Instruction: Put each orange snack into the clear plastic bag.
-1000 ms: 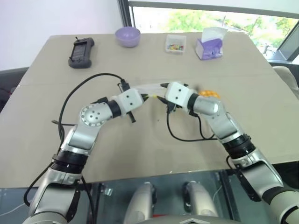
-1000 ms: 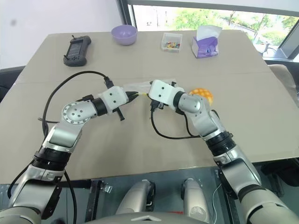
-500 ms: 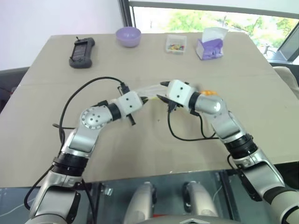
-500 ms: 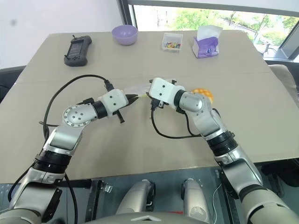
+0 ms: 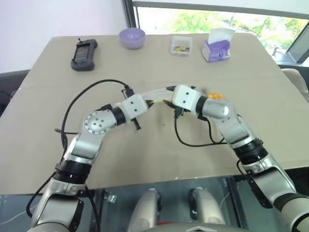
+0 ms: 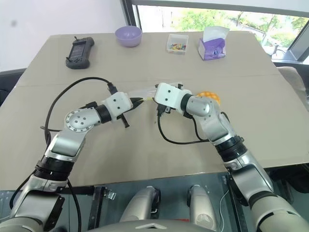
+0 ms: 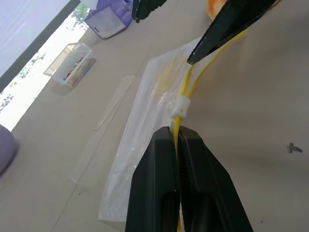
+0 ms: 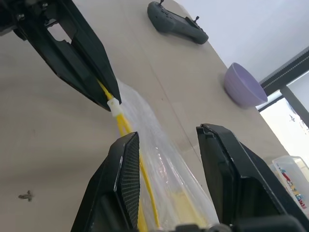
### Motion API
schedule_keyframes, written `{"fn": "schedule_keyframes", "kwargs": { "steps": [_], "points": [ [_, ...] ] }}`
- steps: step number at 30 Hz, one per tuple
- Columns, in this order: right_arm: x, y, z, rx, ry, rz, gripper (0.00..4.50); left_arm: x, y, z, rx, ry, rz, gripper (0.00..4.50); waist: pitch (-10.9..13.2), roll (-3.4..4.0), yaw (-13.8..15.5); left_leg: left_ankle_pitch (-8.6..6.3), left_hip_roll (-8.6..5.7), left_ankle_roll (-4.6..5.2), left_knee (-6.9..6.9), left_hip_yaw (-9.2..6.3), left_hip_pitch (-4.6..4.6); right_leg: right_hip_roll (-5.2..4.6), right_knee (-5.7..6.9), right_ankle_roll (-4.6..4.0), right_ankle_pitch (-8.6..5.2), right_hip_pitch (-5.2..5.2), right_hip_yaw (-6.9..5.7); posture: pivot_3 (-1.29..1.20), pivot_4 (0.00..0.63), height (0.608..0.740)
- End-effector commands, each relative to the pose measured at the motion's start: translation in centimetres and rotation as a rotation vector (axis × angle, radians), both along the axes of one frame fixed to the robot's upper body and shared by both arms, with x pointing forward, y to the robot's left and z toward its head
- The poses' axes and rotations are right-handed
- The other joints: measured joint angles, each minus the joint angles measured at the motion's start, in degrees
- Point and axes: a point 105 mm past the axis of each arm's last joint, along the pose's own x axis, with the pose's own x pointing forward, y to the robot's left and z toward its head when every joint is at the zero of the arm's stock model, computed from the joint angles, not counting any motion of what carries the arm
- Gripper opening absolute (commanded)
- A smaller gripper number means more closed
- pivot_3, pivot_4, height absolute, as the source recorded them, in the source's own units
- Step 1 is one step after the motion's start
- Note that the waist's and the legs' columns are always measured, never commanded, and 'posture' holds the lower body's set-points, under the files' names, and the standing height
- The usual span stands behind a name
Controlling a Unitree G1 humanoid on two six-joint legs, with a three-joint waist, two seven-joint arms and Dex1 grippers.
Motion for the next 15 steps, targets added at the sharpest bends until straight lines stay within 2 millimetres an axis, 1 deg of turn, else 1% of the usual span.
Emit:
{"fn": "schedule_keyframes", "kwargs": {
  "steps": [1, 6, 12, 13, 15],
  "points": [
    [0.0, -0.1, 0.5, -0.011, -0.033, 0.004, 2.07, -0.4, -0.2, 1.6, -0.022, -0.055, -0.015, 0.00, 0.0, 0.00, 0.0, 0.00, 0.00, 0.00, 0.00, 0.00, 0.00, 0.00, 0.00, 0.00, 0.00, 0.00, 0.00, 0.00, 0.150, 0.740],
    [0.4, -1.0, 0.4, 0.022, -0.005, -0.039, 2.07, -0.4, -0.2, 1.6, -0.024, -0.055, -0.011, 0.00, 0.0, 0.00, 0.0, 0.00, 0.00, 0.00, 0.00, 0.00, 0.00, 0.00, 0.00, 0.00, 0.00, 0.00, 0.00, 0.00, 0.150, 0.740],
    [-0.1, -2.4, 1.4, 0.121, 0.017, -0.066, 2.07, -0.3, 0.0, 1.6, -0.035, -0.048, 0.004, 0.00, 0.0, 0.00, 0.1, 0.00, 0.00, 0.00, 0.00, 0.00, -0.01, -0.01, -0.01, 0.00, 0.00, 0.00, 0.00, 0.00, 0.150, 0.740],
    [-0.3, -2.7, 1.3, 0.130, 0.035, -0.068, 1.84, -0.2, 0.0, 1.7, -0.038, -0.047, 0.007, 0.00, 0.0, 0.00, 0.1, 0.00, 0.00, 0.00, 0.00, -0.01, -0.01, -0.01, -0.01, 0.00, 0.00, 0.00, 0.00, 0.00, 0.150, 0.740],
    [-0.7, -3.2, 1.1, 0.135, 0.063, -0.067, 1.20, -0.1, 0.1, 1.8, -0.048, -0.044, 0.014, 0.00, 0.0, 0.00, 0.1, 0.00, 0.01, 0.01, 0.00, -0.03, 0.00, 0.00, 0.00, 0.00, 0.00, 0.00, 0.00, 0.00, 0.150, 0.740]
  ]
}}
